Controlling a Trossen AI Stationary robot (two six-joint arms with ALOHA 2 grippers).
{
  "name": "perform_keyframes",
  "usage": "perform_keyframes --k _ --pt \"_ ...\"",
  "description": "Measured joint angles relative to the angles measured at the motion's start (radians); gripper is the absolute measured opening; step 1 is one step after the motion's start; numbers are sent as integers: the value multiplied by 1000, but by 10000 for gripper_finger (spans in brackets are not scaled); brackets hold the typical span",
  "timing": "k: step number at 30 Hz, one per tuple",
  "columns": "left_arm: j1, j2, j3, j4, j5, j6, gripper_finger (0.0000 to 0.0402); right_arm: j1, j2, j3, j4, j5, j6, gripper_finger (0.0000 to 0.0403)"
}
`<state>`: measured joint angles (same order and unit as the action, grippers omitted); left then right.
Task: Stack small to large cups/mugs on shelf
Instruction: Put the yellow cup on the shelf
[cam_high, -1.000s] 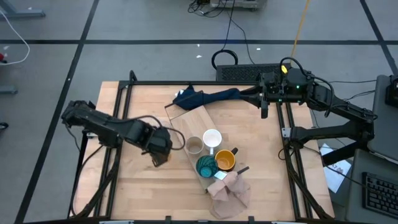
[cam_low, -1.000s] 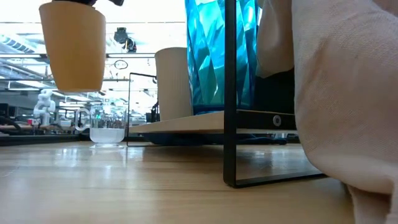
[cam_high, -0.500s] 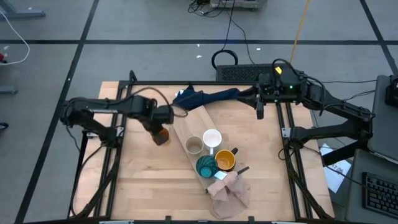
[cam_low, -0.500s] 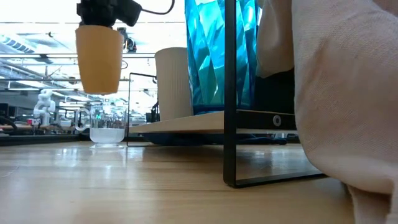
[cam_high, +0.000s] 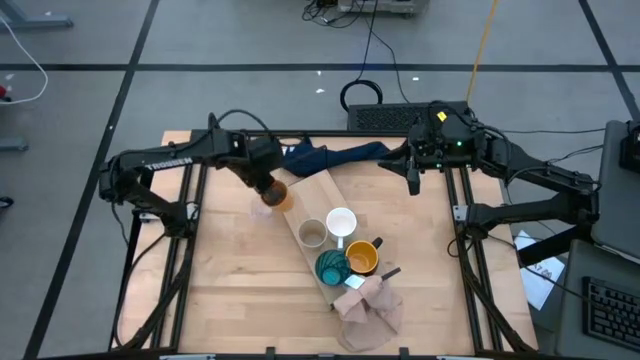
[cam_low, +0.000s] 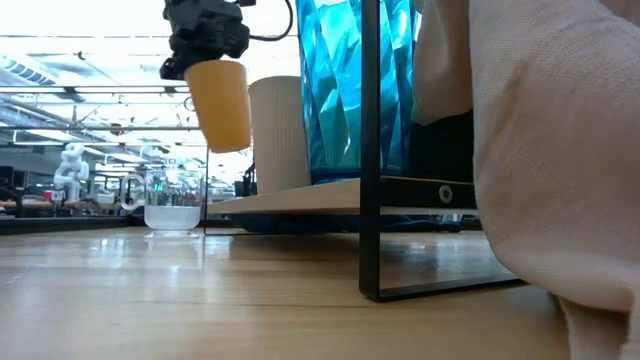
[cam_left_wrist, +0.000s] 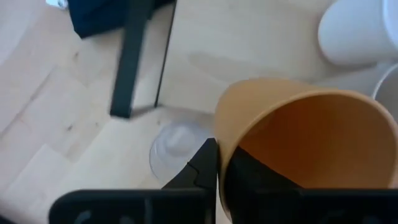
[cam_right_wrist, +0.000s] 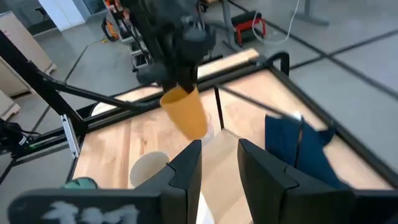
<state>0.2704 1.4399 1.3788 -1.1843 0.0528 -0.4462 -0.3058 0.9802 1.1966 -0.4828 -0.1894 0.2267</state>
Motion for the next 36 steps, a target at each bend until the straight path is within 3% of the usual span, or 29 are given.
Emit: perform_keyframes --k 5,11,17,24,36 --pt "41 1 0 63 26 4 6 11 -1 -62 51 -77 39 96" --pt "57 40 1 154 46 -27 20 52 -5 -127 178 -79 50 96" --pt "56 96 1 238 88 -25 7 53 -5 -139 179 -77 50 96" --pt "62 125 1 151 93 -7 8 53 -5 -139 179 -76 50 96" --pt "97 132 46 66 28 -133 6 53 -5 -139 179 -74 46 96"
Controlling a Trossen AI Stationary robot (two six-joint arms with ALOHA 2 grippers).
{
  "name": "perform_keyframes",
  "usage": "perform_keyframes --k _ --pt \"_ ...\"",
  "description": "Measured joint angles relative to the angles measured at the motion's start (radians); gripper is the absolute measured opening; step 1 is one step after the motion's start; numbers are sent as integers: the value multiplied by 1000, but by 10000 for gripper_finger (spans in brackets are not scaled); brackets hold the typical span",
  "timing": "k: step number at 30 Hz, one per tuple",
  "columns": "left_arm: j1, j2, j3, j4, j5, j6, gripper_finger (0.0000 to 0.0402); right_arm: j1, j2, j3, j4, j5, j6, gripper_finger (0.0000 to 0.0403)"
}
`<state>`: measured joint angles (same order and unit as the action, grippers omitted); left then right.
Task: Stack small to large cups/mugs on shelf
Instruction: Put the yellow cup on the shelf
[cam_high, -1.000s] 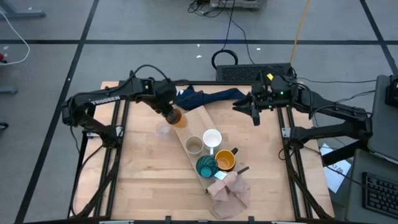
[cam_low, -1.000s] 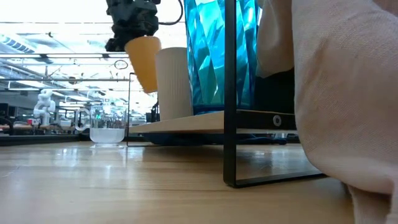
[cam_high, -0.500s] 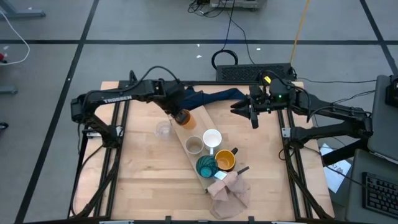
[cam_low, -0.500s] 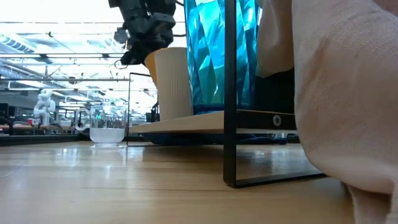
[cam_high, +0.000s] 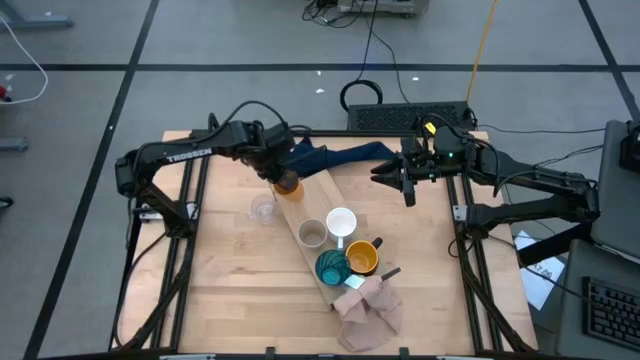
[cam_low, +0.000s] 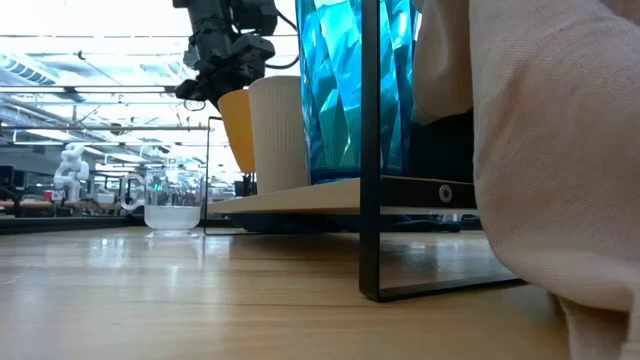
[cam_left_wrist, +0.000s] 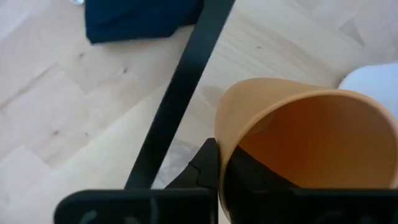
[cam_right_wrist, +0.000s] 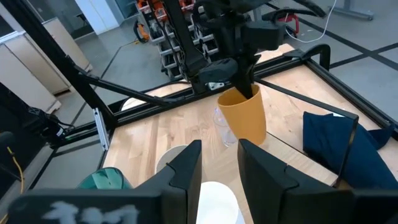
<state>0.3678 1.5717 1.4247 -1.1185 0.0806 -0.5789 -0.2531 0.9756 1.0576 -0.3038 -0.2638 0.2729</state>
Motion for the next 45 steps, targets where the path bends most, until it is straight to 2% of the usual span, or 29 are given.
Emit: perform_keyframes --k 9,13,21,25,31,37,42,45 --pt "10 66 124 -182 -3 -48 6 0 1 -6 7 0 -5 96" --pt "-5 114 167 -249 -3 -35 18 0 1 -35 12 0 11 96" --pt "-28 169 202 -232 -2 -8 9 27 -2 -71 61 -1 28 96" --pt "-31 174 202 -231 -3 -6 22 27 -2 -77 67 0 30 96" --pt "-30 174 202 -214 -25 -7 6 27 -3 -77 68 0 33 96" --pt "-30 174 202 -213 -30 -6 23 27 -3 -77 68 0 33 96" --pt "-32 174 202 -213 -30 -6 6 27 -3 -77 68 0 33 96" --pt "-43 177 202 -209 -35 -7 13 27 -3 -77 68 0 33 96"
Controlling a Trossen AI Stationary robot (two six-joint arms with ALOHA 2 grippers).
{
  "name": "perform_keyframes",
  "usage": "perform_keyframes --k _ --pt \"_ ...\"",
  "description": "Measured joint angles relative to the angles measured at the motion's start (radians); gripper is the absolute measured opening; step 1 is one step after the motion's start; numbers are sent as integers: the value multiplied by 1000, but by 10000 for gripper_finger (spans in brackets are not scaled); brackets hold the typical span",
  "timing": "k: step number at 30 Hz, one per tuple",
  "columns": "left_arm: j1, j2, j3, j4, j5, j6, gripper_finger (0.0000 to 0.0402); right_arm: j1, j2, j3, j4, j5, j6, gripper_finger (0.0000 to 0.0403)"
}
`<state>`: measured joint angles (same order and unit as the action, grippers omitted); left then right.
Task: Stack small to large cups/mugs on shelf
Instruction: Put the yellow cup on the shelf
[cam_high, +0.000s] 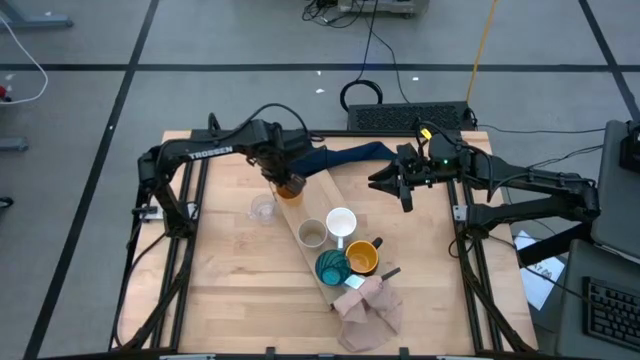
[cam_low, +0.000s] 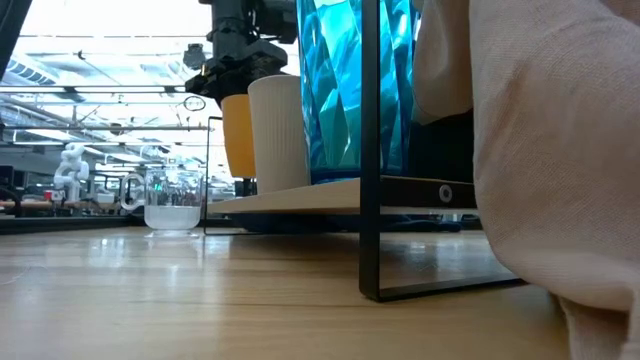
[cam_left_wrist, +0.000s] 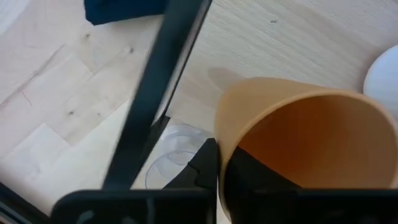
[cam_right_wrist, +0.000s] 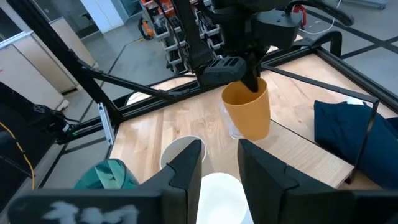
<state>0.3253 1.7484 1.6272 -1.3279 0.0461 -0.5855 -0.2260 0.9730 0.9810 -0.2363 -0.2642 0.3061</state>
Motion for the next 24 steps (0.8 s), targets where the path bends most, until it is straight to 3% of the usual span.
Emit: perform_keyframes --k 8,14,19,24 --pt "-34 43 0 -2 4 4 6 0 0 0 0 0 0 96" --pt "-50 60 -1 2 5 3 23 0 0 0 0 0 0 96" --pt "-60 60 -1 33 -1 4 6 0 0 0 0 -1 8 96" --pt "-59 60 -1 31 -4 3 25 0 0 0 0 -1 7 96"
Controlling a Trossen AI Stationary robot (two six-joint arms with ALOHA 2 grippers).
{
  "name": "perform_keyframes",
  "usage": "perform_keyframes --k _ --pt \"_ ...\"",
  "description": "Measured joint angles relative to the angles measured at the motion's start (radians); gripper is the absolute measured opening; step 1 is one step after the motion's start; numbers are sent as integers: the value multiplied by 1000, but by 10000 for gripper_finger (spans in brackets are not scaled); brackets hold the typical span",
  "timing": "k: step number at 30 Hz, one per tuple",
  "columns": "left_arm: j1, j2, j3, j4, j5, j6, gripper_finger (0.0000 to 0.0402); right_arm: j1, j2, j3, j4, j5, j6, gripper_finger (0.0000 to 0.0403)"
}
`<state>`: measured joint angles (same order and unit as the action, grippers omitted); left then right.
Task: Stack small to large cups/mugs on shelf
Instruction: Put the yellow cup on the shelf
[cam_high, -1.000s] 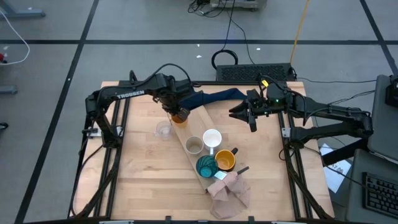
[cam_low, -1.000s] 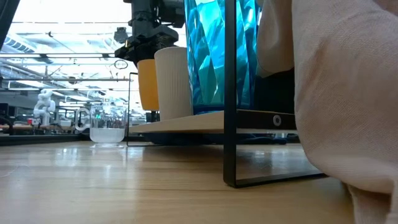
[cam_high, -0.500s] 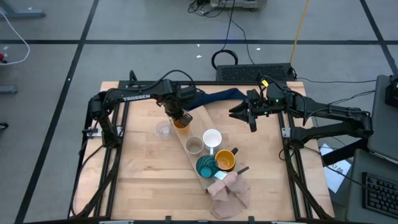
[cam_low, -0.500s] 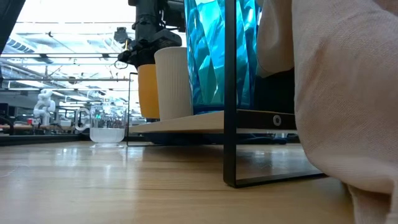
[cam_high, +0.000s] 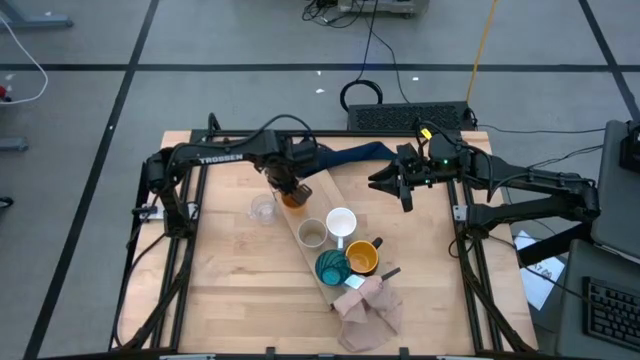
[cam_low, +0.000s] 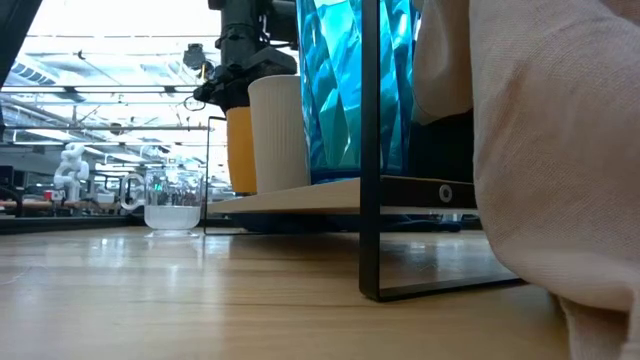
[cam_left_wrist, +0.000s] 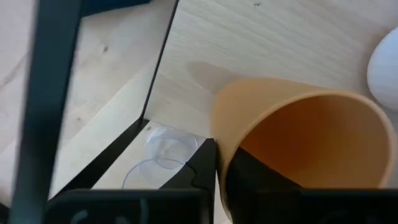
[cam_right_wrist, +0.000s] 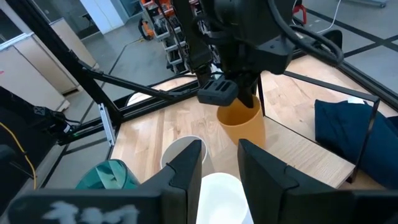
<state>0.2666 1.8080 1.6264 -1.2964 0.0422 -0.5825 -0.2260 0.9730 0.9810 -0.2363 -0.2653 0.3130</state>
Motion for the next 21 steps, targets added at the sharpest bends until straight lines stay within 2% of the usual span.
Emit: perform_keyframes --k 3,10,16,21 --pt "0 0 0 0 0 6 28 0 0 0 0 -1 1 96" --pt "1 0 0 -5 -17 16 7 0 0 0 0 -2 0 96" --pt "1 0 0 -5 -17 20 39 0 0 0 0 -2 0 96" --pt "1 0 0 -4 -18 23 45 0 0 0 0 -2 0 96"
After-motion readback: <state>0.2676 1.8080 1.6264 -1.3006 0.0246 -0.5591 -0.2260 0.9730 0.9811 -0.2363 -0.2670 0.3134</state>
